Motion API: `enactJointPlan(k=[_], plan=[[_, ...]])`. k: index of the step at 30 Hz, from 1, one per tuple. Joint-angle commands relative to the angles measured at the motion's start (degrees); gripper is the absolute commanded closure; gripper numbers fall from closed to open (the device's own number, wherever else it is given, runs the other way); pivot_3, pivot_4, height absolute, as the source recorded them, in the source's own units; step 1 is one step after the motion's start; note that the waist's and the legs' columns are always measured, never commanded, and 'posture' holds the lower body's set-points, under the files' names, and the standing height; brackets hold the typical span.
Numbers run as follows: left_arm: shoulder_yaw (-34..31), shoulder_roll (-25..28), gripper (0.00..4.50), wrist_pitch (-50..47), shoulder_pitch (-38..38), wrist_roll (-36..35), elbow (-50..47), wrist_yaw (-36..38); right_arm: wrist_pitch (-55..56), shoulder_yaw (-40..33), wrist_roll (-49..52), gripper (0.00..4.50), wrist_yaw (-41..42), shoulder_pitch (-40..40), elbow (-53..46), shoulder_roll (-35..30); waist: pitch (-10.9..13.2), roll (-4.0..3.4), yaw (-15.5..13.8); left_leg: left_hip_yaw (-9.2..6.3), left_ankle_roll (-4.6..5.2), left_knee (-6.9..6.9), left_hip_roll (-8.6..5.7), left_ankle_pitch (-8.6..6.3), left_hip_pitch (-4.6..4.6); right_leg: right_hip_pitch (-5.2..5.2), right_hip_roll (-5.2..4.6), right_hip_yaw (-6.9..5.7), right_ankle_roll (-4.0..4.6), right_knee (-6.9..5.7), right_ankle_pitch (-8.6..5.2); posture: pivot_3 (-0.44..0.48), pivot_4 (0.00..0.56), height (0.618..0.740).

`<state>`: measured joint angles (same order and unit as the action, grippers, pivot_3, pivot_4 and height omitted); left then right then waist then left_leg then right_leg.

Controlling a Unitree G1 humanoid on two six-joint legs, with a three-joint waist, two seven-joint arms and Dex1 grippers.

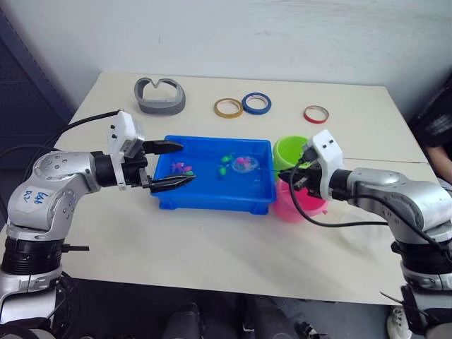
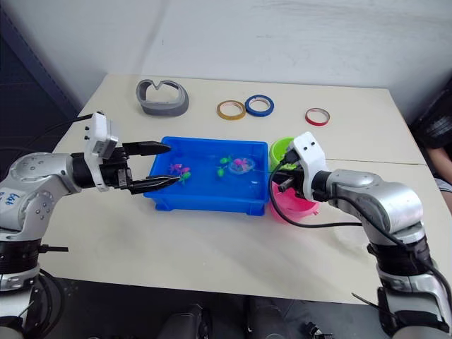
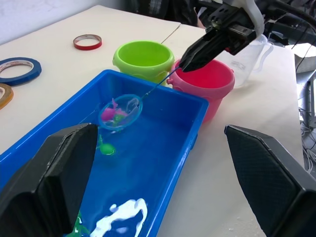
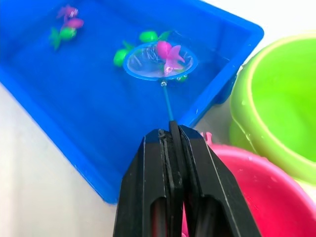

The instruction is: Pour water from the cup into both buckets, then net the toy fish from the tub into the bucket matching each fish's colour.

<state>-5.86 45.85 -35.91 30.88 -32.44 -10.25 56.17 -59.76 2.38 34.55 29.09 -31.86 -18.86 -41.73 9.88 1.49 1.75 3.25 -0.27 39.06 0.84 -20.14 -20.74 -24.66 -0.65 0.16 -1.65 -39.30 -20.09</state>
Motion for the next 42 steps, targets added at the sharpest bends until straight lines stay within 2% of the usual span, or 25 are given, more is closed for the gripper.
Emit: enactJointPlan(k=[1, 6, 10, 18, 22, 24, 27, 31, 33, 37, 42], plan=[[-0.1, -0.2, 0.01, 1.4, 0.7, 0.2, 0.4, 0.8, 8.6, -1.9, -2.6, 4.50, 3.8, 2.6, -5.5, -1.9, 0.0, 0.00, 0.0, 0.00, 0.00, 0.00, 0.00, 0.00, 0.00, 0.00, 0.00, 0.00, 0.00, 0.00, 0.00, 0.000, 0.150, 0.740], [0.7, -2.5, 0.01, -3.0, 4.0, -3.7, 1.3, 2.2, 18.3, -11.5, -2.3, 4.50, 10.1, 14.3, -13.7, -5.7, 0.0, 0.01, -0.6, -0.09, -0.01, 0.00, 0.00, 0.00, -0.06, 0.02, 0.01, -0.09, 0.00, 0.08, 0.00, 0.000, 0.150, 0.740], [3.0, -3.3, 0.01, -2.4, 6.5, -3.7, 2.8, 6.0, 19.6, -19.6, -0.7, 4.50, 11.1, 22.7, -17.9, -6.3, 0.0, 0.00, -0.8, -0.32, 0.02, 0.08, 0.00, -0.02, -0.34, 0.04, 0.01, -0.26, -0.19, 0.18, 0.11, 0.000, 0.150, 0.740], [10.4, -8.5, 0.01, 3.7, 13.9, 0.9, 11.7, 12.8, 17.5, -43.3, 4.8, 4.50, 11.5, 41.4, -27.5, -4.1, 0.0, 0.00, -1.7, -0.31, 0.03, 0.11, -0.02, -0.02, -0.29, 0.08, 0.07, -0.24, -0.21, 0.29, 0.13, 0.000, 0.150, 0.740], [12.5, -10.9, 0.01, 6.7, 16.3, 2.8, 14.9, 15.4, 20.6, -51.0, 2.7, 4.50, 14.3, 50.1, -29.6, -2.8, 0.0, 0.00, -1.6, -0.30, 0.03, 0.12, -0.04, -0.02, -0.30, 0.10, 0.08, -0.21, -0.21, 0.26, 0.13, 0.000, 0.150, 0.740], [13.0, -11.9, 0.01, 7.5, 17.3, 3.4, 16.3, 16.3, 24.7, -53.0, -1.0, 4.50, 16.3, 54.2, -29.9, -2.1, 0.0, -0.01, -1.7, -0.29, 0.03, 0.12, -0.06, -0.02, -0.29, 0.09, 0.08, -0.18, -0.21, 0.29, 0.13, 0.000, 0.150, 0.740], [13.6, -13.5, 0.01, 8.9, 18.6, 4.4, 18.6, 17.4, 40.8, -52.9, -13.7, 4.50, 20.4, 61.3, -27.8, -0.9, 0.0, -0.01, -1.7, -0.24, 0.03, 0.12, -0.08, -0.02, -0.23, 0.11, 0.12, -0.11, -0.21, 0.28, 0.13, 0.000, 0.150, 0.740], [13.6, -14.4, 0.01, 10.0, 19.3, 5.5, 20.5, 18.3, 54.6, -50.9, -22.3, 4.50, 20.7, 63.5, -25.2, 0.6, 0.0, -0.01, -1.4, -0.13, 0.03, 0.12, -0.09, -0.02, -0.16, 0.11, 0.17, 0.01, -0.21, 0.22, 0.13, 0.000, 0.150, 0.740], [13.4, -14.6, 0.01, 10.3, 19.4, 5.9, 20.9, 18.8, 66.4, -49.8, -32.0, 4.50, 20.3, 64.9, -22.6, -0.6, 0.0, -0.01, -1.4, -0.02, 0.03, 0.11, -0.09, -0.02, -0.01, 0.14, 0.16, 0.12, -0.21, 0.16, 0.13, 0.000, 0.150, 0.740], [13.0, -14.6, 0.01, 10.4, 19.6, 6.2, 21.2, 19.2, 80.2, -50.2, -43.8, 4.50, 17.5, 62.4, -16.8, -5.6, 0.0, 0.00, -1.4, 0.15, 0.02, 0.09, -0.10, -0.02, 0.15, 0.20, 0.18, 0.24, -0.21, 0.10, 0.12, 0.000, 0.150, 0.740], [12.6, -14.2, 0.01, 10.9, 19.2, 6.8, 21.0, 18.9, 92.5, -50.1, -52.3, 4.50, 13.0, 58.3, -10.0, -9.9, 0.0, 0.00, -1.5, 0.29, 0.02, 0.07, -0.10, -0.02, 0.32, 0.25, 0.19, 0.34, -0.21, 0.00, 0.12, 0.000, 0.150, 0.740]])
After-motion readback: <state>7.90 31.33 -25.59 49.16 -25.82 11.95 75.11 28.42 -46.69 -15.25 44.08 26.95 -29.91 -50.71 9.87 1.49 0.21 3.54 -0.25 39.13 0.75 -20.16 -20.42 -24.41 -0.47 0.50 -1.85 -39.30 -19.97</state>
